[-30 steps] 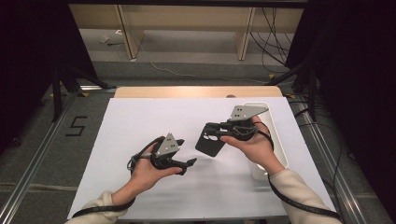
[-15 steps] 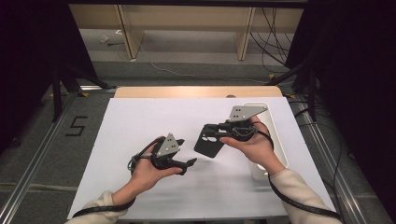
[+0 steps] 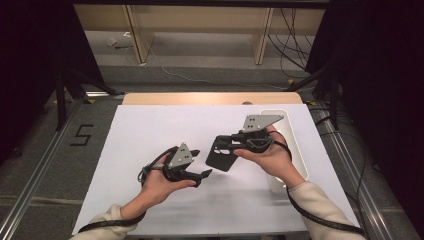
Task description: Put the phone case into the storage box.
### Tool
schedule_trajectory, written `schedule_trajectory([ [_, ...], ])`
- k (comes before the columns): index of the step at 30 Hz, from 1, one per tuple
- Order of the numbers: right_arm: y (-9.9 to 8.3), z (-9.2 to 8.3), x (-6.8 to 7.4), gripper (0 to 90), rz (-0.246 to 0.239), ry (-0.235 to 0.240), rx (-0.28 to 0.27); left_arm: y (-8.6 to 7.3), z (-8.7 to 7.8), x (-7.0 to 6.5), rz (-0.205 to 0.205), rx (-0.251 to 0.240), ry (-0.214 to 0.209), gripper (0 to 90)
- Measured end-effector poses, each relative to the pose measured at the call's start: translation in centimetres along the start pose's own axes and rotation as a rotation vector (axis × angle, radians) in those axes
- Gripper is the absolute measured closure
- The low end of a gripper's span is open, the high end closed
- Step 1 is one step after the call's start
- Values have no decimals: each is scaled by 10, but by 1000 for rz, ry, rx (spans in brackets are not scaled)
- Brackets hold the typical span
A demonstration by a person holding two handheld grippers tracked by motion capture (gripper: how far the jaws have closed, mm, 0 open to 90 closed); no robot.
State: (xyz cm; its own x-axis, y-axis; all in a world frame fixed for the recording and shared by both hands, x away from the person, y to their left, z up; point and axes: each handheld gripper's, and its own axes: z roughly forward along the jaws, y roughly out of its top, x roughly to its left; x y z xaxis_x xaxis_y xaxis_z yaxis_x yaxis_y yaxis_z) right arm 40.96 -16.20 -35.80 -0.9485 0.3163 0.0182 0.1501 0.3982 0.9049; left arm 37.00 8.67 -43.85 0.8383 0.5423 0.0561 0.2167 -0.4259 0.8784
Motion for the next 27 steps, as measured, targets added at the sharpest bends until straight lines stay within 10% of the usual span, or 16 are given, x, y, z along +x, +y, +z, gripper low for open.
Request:
schedule_trajectory([
  [27, 3, 5, 7, 780, -20, 67, 7, 3, 9, -1, 26, -2, -87, 430],
])
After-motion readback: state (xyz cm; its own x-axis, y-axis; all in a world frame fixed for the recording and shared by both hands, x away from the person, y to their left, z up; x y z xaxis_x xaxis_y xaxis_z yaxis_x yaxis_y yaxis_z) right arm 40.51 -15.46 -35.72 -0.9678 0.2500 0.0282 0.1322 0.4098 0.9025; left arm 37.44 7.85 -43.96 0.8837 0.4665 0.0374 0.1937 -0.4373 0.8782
